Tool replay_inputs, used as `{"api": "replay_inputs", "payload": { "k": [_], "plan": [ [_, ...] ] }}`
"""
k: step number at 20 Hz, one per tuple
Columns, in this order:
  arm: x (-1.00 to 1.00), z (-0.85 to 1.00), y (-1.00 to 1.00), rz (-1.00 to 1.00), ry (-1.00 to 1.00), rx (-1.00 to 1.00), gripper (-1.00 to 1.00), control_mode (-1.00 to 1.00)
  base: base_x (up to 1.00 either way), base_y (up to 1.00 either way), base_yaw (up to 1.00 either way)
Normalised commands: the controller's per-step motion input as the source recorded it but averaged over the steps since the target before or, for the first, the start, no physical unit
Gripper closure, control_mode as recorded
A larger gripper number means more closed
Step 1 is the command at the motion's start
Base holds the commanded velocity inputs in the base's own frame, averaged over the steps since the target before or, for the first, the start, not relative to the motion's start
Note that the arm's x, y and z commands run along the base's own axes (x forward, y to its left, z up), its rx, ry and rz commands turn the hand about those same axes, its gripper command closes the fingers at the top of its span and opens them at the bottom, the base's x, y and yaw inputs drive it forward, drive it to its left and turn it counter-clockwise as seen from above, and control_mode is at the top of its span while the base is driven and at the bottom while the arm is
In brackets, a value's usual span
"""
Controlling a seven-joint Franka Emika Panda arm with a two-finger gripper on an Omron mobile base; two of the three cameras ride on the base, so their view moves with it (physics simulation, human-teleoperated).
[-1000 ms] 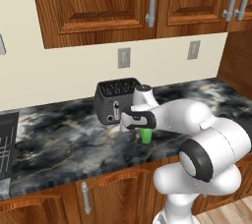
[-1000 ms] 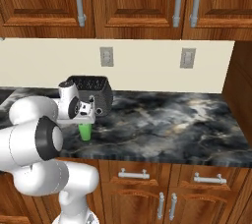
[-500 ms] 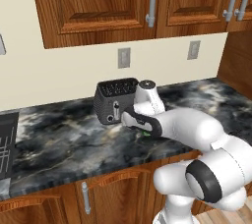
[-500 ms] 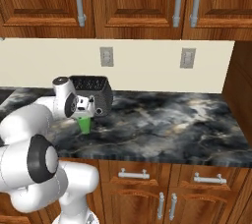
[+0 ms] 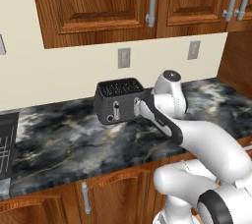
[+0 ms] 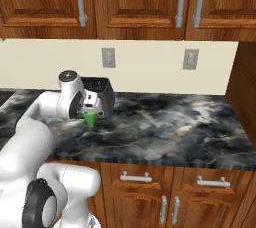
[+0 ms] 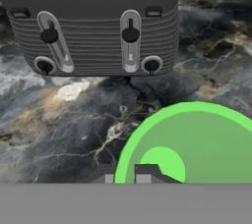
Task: Place the pitcher and cup on the dining counter for serving.
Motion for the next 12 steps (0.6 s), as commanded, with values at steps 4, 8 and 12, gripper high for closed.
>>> {"api": "replay_inputs", "payload": {
  "k": [4,8,12],
  "plan": [
    [-0.33,0.10,-0.54,0.00,-0.04,0.11,1.00,-1.00,0.00,0.00,0.00],
    [-0.17,0.12,-0.13,0.00,-0.04,0.03,1.00,-1.00,0.00,0.00,0.00],
    [-0.22,0.39,0.00,0.00,-0.01,0.00,1.00,-1.00,0.00,0.00,0.00]
  ]
}}
